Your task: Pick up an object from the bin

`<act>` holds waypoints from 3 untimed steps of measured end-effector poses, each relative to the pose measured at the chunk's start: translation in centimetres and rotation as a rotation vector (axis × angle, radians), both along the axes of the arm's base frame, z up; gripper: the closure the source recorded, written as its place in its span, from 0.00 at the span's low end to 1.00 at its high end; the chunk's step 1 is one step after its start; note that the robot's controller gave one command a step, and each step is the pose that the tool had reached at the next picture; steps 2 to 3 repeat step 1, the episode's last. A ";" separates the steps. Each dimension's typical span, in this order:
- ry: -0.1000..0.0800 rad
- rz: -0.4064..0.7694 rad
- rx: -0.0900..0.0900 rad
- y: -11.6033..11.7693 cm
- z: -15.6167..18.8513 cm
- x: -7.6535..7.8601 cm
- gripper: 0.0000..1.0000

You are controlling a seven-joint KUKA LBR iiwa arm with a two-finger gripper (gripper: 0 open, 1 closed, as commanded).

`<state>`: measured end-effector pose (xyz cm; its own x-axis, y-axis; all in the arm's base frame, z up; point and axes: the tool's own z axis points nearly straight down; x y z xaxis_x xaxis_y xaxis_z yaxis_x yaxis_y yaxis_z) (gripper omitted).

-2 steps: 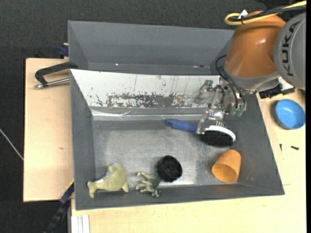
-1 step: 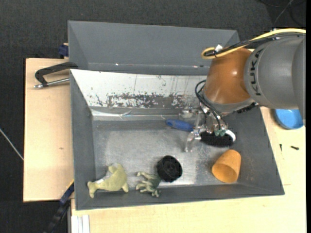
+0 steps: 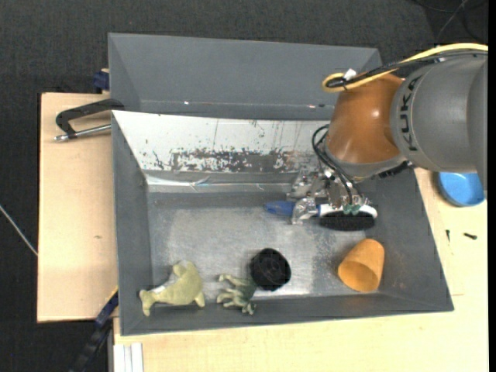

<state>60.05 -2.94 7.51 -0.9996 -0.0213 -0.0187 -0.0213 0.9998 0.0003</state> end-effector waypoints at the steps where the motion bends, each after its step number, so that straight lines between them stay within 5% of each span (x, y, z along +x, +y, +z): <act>1: 0.005 0.041 0.000 2.2 14.5 -0.1 1.00; 3: 0.005 0.041 0.000 2.2 14.5 -0.1 1.00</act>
Offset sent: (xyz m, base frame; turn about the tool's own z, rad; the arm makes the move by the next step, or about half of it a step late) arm -0.0037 0.0205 0.1393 -0.0414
